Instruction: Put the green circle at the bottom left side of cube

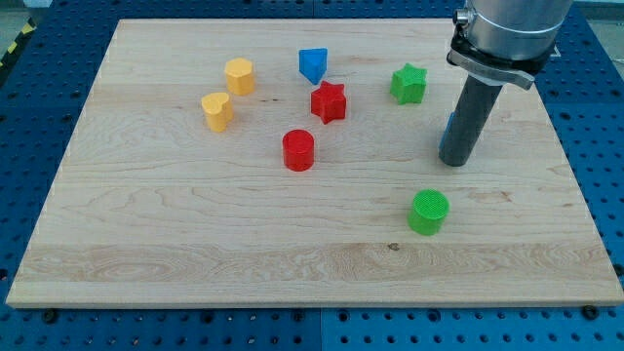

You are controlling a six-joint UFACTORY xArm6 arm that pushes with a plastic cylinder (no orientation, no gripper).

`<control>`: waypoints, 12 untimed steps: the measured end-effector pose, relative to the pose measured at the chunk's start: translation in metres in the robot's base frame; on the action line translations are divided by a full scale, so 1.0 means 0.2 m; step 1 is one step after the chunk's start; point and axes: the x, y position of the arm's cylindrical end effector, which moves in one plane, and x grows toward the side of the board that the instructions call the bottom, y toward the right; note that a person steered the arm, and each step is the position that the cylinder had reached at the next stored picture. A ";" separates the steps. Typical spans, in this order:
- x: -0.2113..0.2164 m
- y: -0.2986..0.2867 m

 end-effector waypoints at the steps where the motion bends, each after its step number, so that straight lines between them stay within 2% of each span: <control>1: 0.05 -0.03; 3: 0.16 -0.46; 4: 0.38 -0.60; 5: 0.58 -0.51; 8: 0.55 -0.28; 10: 0.41 -0.19; 12: 0.43 0.10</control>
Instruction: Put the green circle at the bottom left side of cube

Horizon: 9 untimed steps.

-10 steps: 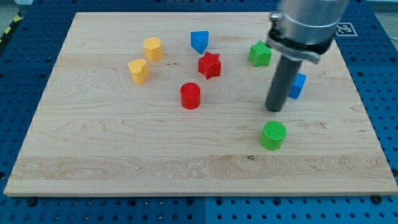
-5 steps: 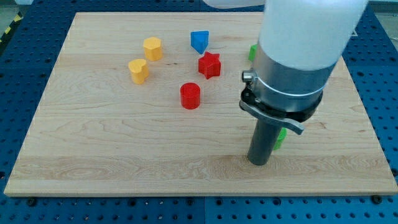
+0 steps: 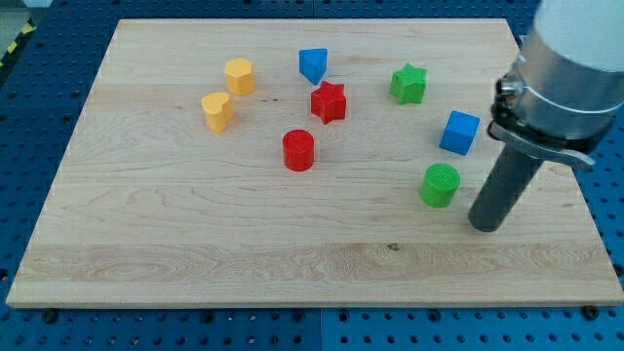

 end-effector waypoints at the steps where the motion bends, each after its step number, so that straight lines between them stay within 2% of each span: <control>1: -0.01 -0.12; 2: -0.02 -0.25; 5: -0.03 -0.14; 8: -0.14 -0.21; 9: -0.10 -0.12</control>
